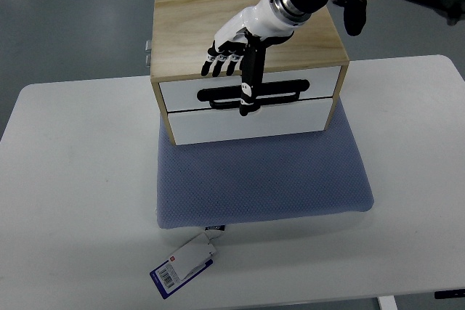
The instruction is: Open wood drawer with right hand
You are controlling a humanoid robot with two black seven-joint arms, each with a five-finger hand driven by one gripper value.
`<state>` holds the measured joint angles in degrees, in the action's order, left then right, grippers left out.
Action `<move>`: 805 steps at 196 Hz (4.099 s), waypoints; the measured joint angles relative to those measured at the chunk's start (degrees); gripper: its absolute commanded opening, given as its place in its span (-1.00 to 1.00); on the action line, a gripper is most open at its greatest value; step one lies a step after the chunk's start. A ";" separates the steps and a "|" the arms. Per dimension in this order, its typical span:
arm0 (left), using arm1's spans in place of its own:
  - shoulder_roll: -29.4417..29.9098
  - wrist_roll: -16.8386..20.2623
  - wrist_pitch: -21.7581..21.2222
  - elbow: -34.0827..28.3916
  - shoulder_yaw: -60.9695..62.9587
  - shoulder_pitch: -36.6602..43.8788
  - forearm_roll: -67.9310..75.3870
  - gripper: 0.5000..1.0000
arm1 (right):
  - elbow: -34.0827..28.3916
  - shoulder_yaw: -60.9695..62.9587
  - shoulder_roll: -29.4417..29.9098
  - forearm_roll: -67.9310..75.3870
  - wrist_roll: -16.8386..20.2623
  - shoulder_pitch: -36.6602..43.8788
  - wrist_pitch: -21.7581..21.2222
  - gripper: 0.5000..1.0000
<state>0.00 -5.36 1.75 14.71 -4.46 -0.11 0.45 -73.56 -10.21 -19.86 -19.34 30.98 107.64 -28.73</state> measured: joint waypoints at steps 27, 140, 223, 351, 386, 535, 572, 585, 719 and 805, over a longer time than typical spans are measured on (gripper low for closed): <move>0.00 -0.01 0.00 -0.10 -0.08 0.02 -0.05 1.00 | -0.28 -0.41 -0.30 0.09 1.00 -1.36 0.81 0.78; 0.00 -0.01 -0.08 -0.50 -0.11 0.02 -0.20 1.00 | -0.36 -1.13 -0.89 -0.51 2.27 -5.05 2.75 0.78; 0.00 -0.01 -0.08 -0.56 -0.16 0.02 -0.20 1.00 | 0.31 -2.21 -1.03 -2.38 2.43 -7.60 3.00 0.78; 0.00 -0.01 -0.08 -0.57 -0.20 0.02 -0.18 1.00 | 0.09 -2.26 -1.09 -2.20 2.41 -9.72 2.07 0.78; 0.00 -0.03 -0.08 -0.64 -0.20 0.02 -0.21 1.00 | -1.70 -1.93 -1.89 -1.80 2.34 -9.63 0.33 0.78; 0.00 0.00 -0.34 -0.65 -0.21 0.02 -0.28 1.00 | -11.77 -1.82 -8.78 -0.74 1.59 -9.03 -4.89 0.78; 0.00 -0.01 -0.37 -0.65 -0.11 0.02 -0.28 1.00 | -13.68 -1.69 -10.05 0.77 1.55 -8.96 -6.22 0.78; 0.00 -0.04 -0.37 -0.65 -0.11 0.02 -0.28 1.00 | -14.12 -1.66 -10.33 0.98 1.53 -8.95 -6.26 0.78; 0.00 -0.01 -0.37 -0.65 -0.10 0.02 -0.25 1.00 | -14.21 0.59 -12.19 0.22 1.46 -8.50 -6.30 0.78; 0.00 0.00 -0.38 -0.65 -0.10 0.02 -0.27 1.00 | -14.16 0.78 -14.00 -1.64 1.43 -7.51 -5.16 0.78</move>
<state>0.00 -5.37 1.37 14.06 -4.57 -0.09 0.18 -87.72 -9.44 -33.87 -20.98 32.42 100.13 -33.90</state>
